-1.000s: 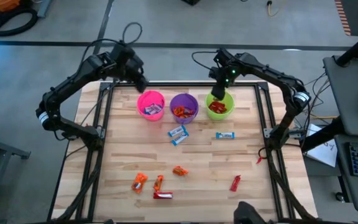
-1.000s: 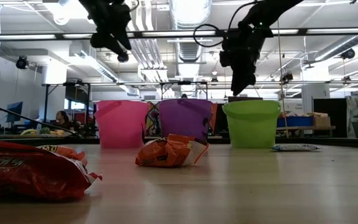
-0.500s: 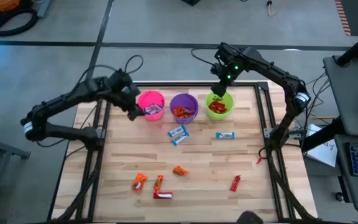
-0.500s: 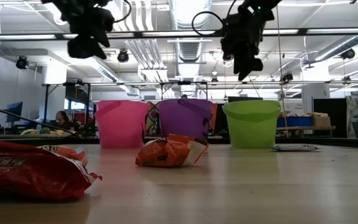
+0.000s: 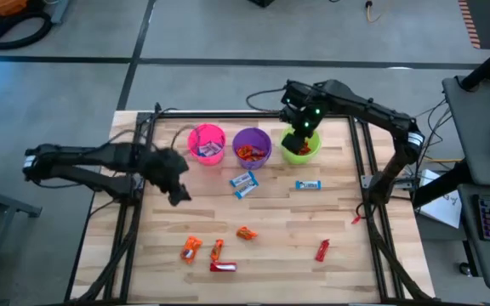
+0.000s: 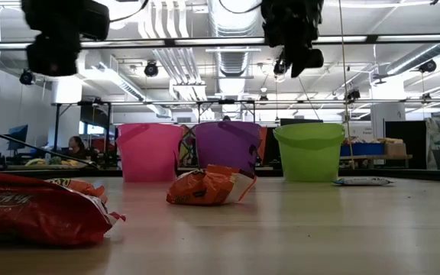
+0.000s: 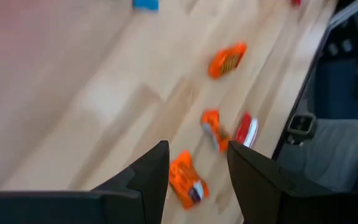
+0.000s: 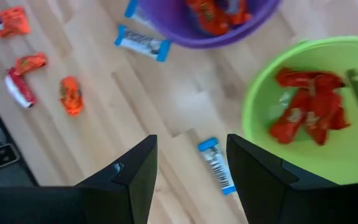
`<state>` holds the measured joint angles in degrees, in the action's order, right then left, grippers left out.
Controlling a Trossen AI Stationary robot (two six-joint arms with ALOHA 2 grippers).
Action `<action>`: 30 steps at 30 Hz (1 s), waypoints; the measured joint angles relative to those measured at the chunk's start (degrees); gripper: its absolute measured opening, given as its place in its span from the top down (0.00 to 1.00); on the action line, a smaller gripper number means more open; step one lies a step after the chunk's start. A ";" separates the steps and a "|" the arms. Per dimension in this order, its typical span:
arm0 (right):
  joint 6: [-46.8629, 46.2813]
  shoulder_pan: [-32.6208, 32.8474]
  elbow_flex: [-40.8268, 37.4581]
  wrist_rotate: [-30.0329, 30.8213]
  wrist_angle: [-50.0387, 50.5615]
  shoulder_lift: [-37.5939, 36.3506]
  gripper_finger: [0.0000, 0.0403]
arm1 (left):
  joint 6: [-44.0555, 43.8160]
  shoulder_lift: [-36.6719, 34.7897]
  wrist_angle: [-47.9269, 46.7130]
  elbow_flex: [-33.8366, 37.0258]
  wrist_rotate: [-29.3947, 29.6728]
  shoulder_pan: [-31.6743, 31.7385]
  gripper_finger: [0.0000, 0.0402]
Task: Organize candy in baskets
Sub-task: Put the orange chocolate into the violet bucket
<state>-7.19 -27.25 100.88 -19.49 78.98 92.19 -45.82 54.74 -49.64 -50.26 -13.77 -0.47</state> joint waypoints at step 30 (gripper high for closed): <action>-16.89 18.96 -0.02 9.73 -0.26 -3.03 0.55 | -30.07 27.35 12.39 4.87 13.22 -30.96 0.46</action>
<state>-24.08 -8.30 100.86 -9.76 78.72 89.17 -75.89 82.09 -37.25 -45.39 -0.54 -31.43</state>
